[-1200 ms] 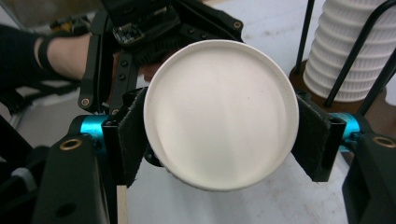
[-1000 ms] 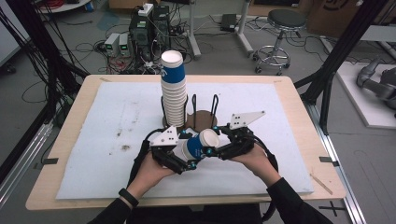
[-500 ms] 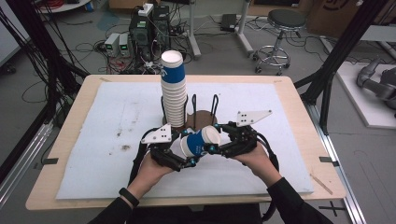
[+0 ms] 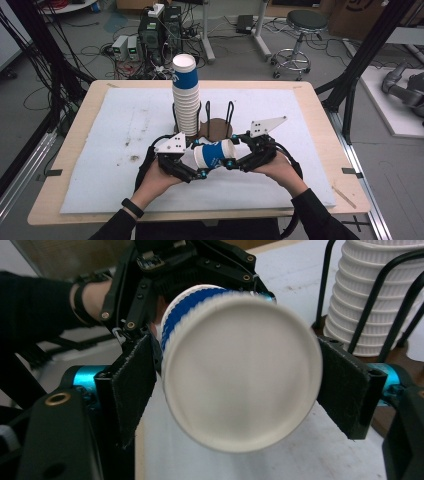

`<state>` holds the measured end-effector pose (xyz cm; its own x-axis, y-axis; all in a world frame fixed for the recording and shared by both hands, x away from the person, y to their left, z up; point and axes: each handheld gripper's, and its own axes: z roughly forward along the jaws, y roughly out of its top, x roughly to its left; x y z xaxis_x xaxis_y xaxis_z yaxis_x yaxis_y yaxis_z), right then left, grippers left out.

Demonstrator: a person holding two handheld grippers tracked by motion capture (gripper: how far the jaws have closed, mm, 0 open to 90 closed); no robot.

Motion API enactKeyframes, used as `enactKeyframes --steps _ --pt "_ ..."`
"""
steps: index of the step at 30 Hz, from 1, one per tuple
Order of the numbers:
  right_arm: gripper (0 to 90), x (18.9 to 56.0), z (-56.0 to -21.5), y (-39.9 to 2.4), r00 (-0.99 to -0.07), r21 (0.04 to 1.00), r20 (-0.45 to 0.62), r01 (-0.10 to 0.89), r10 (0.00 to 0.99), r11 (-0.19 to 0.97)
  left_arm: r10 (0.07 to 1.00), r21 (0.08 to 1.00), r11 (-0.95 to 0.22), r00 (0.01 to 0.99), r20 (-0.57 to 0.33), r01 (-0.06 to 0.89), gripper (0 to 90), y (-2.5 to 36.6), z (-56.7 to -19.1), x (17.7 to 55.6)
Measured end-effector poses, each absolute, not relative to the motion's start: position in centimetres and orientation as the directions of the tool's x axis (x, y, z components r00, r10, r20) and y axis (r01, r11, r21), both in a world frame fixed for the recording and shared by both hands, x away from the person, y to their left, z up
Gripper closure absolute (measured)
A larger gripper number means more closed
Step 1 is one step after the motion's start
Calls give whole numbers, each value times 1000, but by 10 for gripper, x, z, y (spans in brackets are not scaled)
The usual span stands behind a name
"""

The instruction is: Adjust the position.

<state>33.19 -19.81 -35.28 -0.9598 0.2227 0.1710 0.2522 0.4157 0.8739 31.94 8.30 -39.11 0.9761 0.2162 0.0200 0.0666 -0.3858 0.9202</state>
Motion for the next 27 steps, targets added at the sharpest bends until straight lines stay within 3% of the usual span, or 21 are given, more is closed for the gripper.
enactKeyframes --steps 8,16,21,27 --pt "219 329 -356 -190 -969 823 129 223 210 522 194 871 -489 979 64 40 199 78 -388 318" --pt "275 331 -359 -192 -974 824 132 210 183 527 185 892 -451 981 56 35 188 80 -386 317" --pt "292 333 -357 -198 -975 857 159 215 157 469 210 943 -328 978 8 63 135 82 -389 317" --pt "296 335 -356 -206 -971 899 185 229 151 373 201 982 -123 973 -116 142 81 89 -394 321"
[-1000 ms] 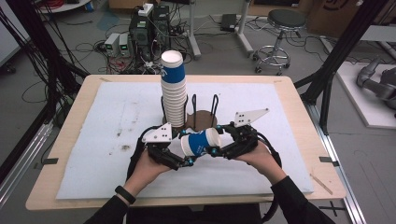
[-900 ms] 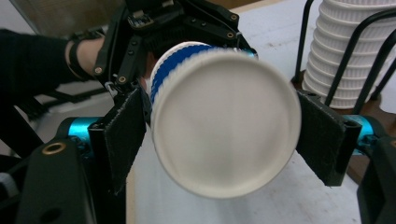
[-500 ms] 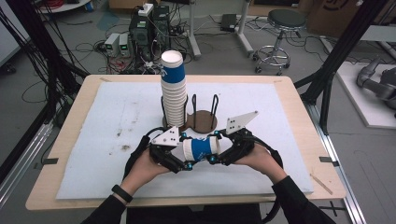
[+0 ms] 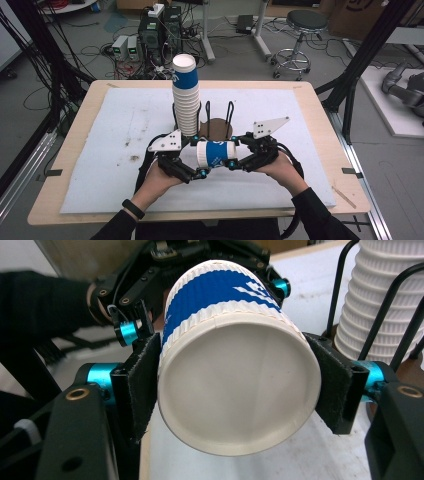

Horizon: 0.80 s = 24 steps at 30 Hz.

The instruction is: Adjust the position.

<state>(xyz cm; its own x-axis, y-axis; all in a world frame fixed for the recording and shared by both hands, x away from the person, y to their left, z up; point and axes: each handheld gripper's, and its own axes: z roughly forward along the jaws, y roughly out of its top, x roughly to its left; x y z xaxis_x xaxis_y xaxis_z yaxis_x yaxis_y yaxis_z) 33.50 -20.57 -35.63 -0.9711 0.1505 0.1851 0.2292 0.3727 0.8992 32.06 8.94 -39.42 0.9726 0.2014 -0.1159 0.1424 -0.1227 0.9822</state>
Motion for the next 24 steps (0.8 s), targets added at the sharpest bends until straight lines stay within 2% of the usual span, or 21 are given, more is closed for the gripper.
enactKeyframes --steps 5,11,13,20,24 --pt "295 336 -357 -209 -967 920 222 250 127 300 163 974 -12 962 -221 225 79 91 -399 324" --pt "295 337 -362 -207 -963 925 249 267 101 271 142 971 35 961 -237 235 84 95 -397 324" --pt "296 337 -363 -206 -964 926 247 265 99 270 140 972 34 961 -236 234 152 96 -396 324" --pt "289 336 -364 -204 -966 913 236 258 106 316 140 975 -35 967 -211 217 180 98 -392 325" --pt "226 336 -365 -202 -969 892 206 243 135 382 156 976 -116 973 -168 187 191 99 -385 325"
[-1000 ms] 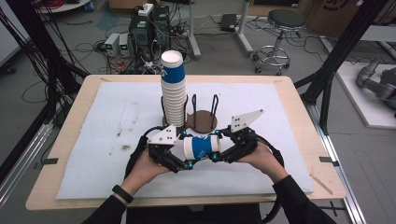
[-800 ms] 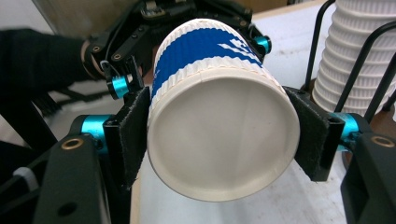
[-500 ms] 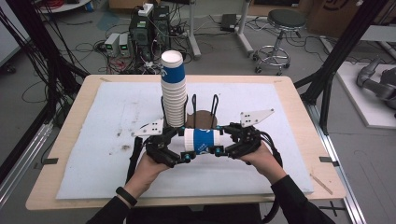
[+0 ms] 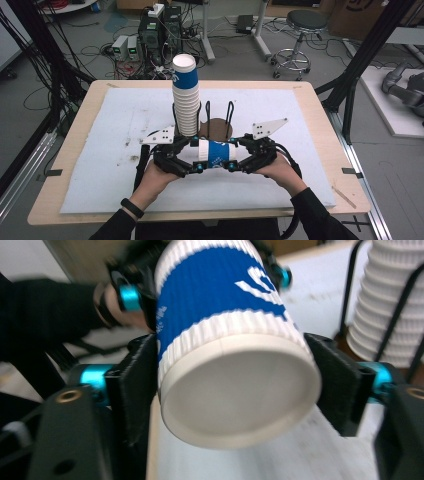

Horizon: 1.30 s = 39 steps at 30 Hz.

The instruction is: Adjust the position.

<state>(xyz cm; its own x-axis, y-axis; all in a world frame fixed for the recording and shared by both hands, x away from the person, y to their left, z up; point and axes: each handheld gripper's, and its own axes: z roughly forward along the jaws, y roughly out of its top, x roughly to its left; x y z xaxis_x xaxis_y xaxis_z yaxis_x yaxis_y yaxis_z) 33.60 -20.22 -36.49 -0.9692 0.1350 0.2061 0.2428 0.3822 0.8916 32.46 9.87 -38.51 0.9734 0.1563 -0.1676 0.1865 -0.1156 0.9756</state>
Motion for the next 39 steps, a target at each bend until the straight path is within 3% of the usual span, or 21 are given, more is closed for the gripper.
enactKeyframes --steps 8,12,17,19,26,31,33,39 --pt "214 332 -357 -200 -980 859 135 188 143 476 168 958 -240 979 -119 157 196 95 -380 323" --pt "206 327 -353 -195 -992 801 28 97 126 591 167 929 -353 985 -52 109 196 87 -375 319" --pt "207 324 -362 -184 -994 740 4 76 108 668 163 914 -396 986 -27 90 196 82 -373 316" --pt "281 323 -367 -177 -996 711 -21 50 92 701 158 914 -397 987 -25 87 197 81 -373 316" --pt "291 327 -368 -181 -997 767 16 64 81 638 183 953 -290 983 -32 85 149 84 -372 314" --pt "291 329 -366 -189 -994 830 60 100 91 548 206 978 -165 974 -95 131 75 89 -371 316" --pt "291 330 -367 -192 -993 855 71 109 94 507 197 980 -71 966 -167 184 72 91 -374 318" --pt "291 331 -368 -192 -989 889 118 147 93 433 175 976 -28 963 -207 215 72 87 -377 319"
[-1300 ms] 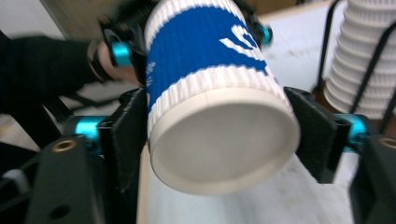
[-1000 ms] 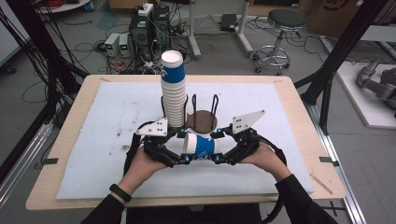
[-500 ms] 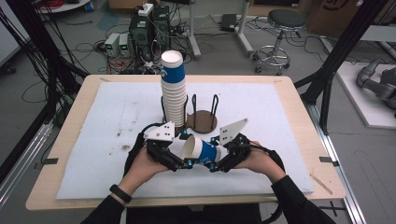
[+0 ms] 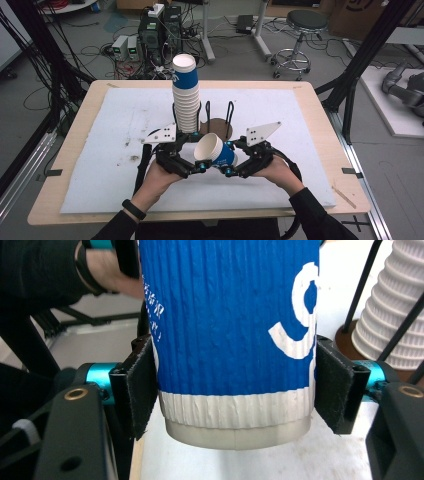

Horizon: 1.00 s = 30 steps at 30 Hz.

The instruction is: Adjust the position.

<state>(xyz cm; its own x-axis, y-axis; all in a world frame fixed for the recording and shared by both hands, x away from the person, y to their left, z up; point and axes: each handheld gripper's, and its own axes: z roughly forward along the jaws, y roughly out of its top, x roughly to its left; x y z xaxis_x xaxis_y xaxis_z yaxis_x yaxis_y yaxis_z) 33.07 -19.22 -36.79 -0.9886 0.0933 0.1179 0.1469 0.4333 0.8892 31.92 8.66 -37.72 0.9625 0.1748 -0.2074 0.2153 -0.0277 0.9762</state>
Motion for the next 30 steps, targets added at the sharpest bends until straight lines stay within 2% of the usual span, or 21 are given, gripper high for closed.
enactKeyframes --steps 5,11,17,22,25,28,30 --pt "290 330 -370 -190 -987 904 131 156 89 397 162 975 -8 962 -219 223 74 82 -379 319" --pt "291 330 -370 -190 -988 906 129 153 86 396 147 977 0 967 -209 211 184 85 -378 319" --pt "286 329 -371 -189 -988 898 124 152 95 413 150 979 -24 969 -198 204 209 85 -377 319" --pt "245 328 -369 -187 -989 878 93 135 112 460 167 981 -94 974 -151 168 217 84 -373 318" --pt "229 325 -365 -184 -992 853 30 87 119 515 190 976 -180 978 -84 119 221 84 -366 317" --pt "227 324 -365 -183 -992 850 25 85 122 519 189 971 -216 980 -66 107 224 83 -363 316" --pt "222 323 -368 -179 -991 836 16 88 136 541 184 957 -281 983 -27 79 224 80 -358 314"
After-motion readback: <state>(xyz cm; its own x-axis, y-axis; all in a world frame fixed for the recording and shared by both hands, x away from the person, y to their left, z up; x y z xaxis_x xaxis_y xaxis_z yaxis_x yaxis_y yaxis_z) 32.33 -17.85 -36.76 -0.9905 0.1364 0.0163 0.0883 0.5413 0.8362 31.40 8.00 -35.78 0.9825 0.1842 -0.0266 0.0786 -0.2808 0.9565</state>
